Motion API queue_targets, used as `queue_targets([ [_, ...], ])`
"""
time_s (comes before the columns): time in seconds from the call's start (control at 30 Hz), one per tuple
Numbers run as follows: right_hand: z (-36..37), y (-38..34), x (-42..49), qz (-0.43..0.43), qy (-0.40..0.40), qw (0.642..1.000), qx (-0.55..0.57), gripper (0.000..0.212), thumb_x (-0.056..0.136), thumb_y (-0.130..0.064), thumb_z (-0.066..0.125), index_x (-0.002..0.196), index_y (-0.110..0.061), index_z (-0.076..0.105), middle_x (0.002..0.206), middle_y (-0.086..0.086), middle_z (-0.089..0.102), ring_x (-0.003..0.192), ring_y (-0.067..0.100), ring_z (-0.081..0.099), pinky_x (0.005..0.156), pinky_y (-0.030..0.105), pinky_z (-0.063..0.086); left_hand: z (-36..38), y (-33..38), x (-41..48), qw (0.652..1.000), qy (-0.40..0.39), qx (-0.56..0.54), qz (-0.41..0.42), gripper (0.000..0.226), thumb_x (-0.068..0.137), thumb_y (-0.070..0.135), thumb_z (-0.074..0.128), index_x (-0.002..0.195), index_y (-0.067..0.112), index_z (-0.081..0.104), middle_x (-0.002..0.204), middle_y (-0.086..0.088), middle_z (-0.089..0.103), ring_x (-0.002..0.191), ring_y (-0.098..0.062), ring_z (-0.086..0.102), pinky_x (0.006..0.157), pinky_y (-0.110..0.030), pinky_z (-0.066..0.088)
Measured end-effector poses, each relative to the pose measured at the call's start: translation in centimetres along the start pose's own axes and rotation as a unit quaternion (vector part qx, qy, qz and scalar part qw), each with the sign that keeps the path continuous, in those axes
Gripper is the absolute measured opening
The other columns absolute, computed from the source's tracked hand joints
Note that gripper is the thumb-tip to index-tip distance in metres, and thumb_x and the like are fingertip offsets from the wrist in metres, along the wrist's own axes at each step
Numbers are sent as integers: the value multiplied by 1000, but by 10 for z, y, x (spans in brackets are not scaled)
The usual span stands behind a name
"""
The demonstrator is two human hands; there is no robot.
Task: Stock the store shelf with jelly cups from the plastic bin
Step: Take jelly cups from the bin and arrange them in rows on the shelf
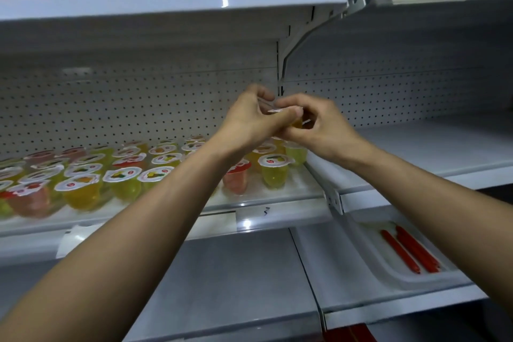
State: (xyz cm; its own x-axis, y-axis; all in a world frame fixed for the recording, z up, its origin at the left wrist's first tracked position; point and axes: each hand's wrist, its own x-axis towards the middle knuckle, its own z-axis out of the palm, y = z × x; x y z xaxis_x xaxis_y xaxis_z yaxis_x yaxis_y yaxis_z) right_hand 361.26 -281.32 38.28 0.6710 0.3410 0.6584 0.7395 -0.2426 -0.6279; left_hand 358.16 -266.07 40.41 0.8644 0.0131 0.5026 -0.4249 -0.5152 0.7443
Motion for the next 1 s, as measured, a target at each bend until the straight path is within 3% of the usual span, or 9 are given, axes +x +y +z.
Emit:
queue_targets([
  [0.13, -8, 15, -15, 64, 33, 997, -1, 40, 77, -22, 80, 113, -21, 63, 103, -5, 68, 90, 6, 66, 75, 16, 53, 2, -12, -18, 982, -8, 170, 86, 38, 86, 54, 64, 111, 26, 57, 101, 9, 65, 91, -8, 62, 83, -37, 55],
  [0.27, -13, 30, -33, 137, 3, 990, -26, 34, 77, -15, 79, 104, -29, 62, 100, -9, 65, 86, 6, 64, 69, 14, 50, 5, -29, -24, 903, -33, 405, 138, 41, 84, 63, 58, 110, 33, 64, 111, 11, 67, 106, -15, 59, 96, -37, 38],
  [0.37, -6, 37, -39, 161, -19, 985, -51, 34, 75, -15, 80, 101, -31, 64, 97, -9, 66, 78, 5, 63, 68, 17, 49, 11, -33, -25, 861, -45, 486, 143, 46, 82, 64, 61, 118, 35, 61, 121, 9, 65, 113, -17, 56, 96, -36, 32],
  [0.47, -1, 40, -41, 161, -41, 984, -58, 35, 76, -11, 79, 103, -29, 64, 90, -8, 66, 59, -4, 56, 53, 12, 44, 14, -33, -27, 850, -53, 504, 146, 44, 84, 60, 62, 121, 35, 61, 125, 7, 62, 112, -17, 58, 97, -33, 31],
  [0.77, 4, 40, -43, 157, -54, 983, -72, 37, 75, -10, 79, 100, -31, 61, 102, 0, 64, 63, 3, 54, 47, 9, 39, 3, -29, -29, 874, -88, 466, 105, 37, 77, 40, 73, 112, 32, 62, 116, 3, 64, 104, -21, 58, 93, -32, 36],
  [0.9, 7, 40, -44, 147, -53, 984, -86, 38, 74, -11, 79, 98, -34, 61, 115, 4, 58, 80, 9, 59, 55, 11, 42, 4, -26, -31, 864, -97, 482, 109, 38, 80, 39, 71, 115, 30, 60, 121, 1, 62, 107, -24, 56, 87, -31, 37],
  [1.0, 6, 38, -46, 137, -54, 979, -144, 38, 77, -17, 76, 108, -34, 61, 122, 1, 48, 101, 16, 55, 74, 18, 45, 5, -25, -33, 855, -98, 498, 111, 38, 83, 39, 68, 119, 29, 58, 124, 1, 61, 110, -24, 56, 93, -33, 36],
])
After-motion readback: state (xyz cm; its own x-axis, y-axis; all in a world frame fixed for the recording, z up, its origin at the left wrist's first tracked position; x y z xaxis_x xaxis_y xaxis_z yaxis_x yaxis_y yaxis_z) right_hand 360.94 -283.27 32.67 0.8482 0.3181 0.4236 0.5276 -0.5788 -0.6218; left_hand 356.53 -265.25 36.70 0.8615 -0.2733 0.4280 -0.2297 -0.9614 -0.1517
